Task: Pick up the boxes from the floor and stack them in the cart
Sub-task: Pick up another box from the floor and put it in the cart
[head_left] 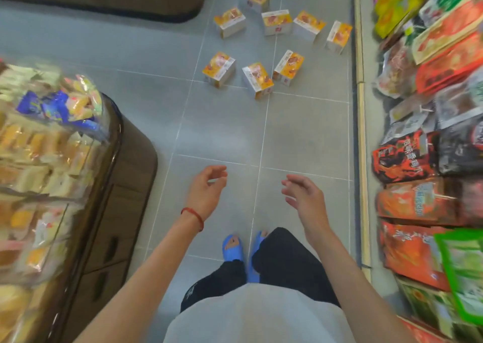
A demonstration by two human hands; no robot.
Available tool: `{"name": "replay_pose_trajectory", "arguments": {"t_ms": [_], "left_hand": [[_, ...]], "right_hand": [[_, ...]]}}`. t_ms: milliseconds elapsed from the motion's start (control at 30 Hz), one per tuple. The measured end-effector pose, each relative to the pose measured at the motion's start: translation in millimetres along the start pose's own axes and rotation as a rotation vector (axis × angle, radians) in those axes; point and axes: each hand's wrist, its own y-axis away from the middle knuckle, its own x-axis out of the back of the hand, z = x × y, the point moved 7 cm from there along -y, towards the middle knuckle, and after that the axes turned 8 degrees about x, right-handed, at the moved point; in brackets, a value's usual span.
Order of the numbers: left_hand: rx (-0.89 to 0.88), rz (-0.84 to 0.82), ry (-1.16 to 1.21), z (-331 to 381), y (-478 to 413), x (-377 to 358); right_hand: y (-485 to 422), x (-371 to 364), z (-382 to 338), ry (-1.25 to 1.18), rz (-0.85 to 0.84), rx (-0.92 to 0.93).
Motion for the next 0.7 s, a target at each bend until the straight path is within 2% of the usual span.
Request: {"name": "replay_pose_trajectory", "arguments": {"t_ms": [267, 533, 700], "left_hand": [[0.009, 0.011, -0.036, 104, -144, -44], [0.055, 0.020, -0.083, 209, -262, -90], [0.085, 0.021, -0.050, 262, -342, -96]], "right_hand": [[-155, -1, -42, -0.101, 0.051, -0.133], [-312, 0, -111, -0.035, -0.020, -0.190], [-394, -11, -152, -0.068, 0.022, -0.217]]}}
